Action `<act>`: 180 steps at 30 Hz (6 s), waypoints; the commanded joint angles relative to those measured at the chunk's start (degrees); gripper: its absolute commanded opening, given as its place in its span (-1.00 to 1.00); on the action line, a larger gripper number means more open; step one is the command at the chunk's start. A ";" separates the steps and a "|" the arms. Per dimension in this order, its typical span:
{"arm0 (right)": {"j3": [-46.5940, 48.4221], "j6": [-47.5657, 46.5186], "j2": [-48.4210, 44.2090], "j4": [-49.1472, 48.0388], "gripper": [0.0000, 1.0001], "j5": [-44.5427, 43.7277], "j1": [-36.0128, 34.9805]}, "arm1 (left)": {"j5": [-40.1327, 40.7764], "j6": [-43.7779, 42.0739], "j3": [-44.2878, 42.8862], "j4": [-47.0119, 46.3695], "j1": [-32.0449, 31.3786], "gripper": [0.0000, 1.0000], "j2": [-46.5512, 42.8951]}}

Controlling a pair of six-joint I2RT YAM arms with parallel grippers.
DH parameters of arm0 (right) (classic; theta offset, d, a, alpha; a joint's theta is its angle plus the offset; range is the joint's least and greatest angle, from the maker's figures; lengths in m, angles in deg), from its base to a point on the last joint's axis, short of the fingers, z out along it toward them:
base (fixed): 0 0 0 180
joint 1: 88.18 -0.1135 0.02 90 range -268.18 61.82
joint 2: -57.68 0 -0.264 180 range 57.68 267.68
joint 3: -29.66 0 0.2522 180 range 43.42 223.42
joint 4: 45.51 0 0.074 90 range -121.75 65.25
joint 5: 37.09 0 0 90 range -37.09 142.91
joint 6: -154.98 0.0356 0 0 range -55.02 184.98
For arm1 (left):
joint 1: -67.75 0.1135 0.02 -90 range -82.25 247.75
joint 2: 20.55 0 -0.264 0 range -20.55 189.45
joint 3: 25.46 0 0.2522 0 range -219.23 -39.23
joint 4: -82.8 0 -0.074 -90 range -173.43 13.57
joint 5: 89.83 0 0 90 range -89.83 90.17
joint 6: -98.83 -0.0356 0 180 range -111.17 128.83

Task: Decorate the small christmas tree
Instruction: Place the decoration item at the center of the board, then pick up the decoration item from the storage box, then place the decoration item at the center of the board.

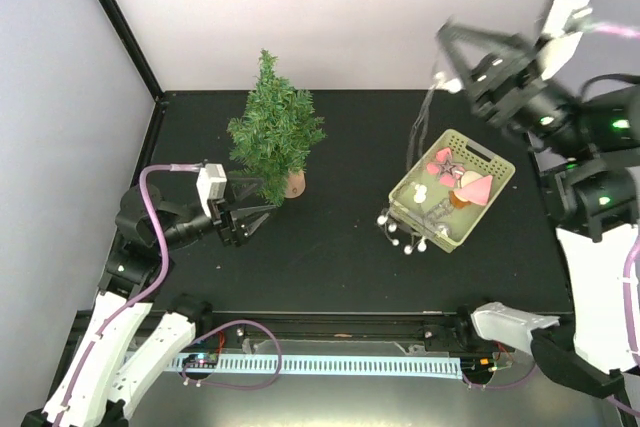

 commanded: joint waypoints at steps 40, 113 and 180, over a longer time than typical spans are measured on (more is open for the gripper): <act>-77.05 19.82 -18.84 20.93 0.04 -58.69 -22.66 | 8.90 -8.87 15.90 6.36 -0.66 0.66 -9.52; -72.18 5.03 -17.47 11.38 -0.98 -73.26 -22.66 | 13.79 -10.54 17.12 7.01 -2.42 0.71 -15.79; -60.36 21.83 -9.71 33.60 -0.06 -56.13 -6.75 | 10.73 -9.49 15.06 7.17 -2.60 0.53 -8.86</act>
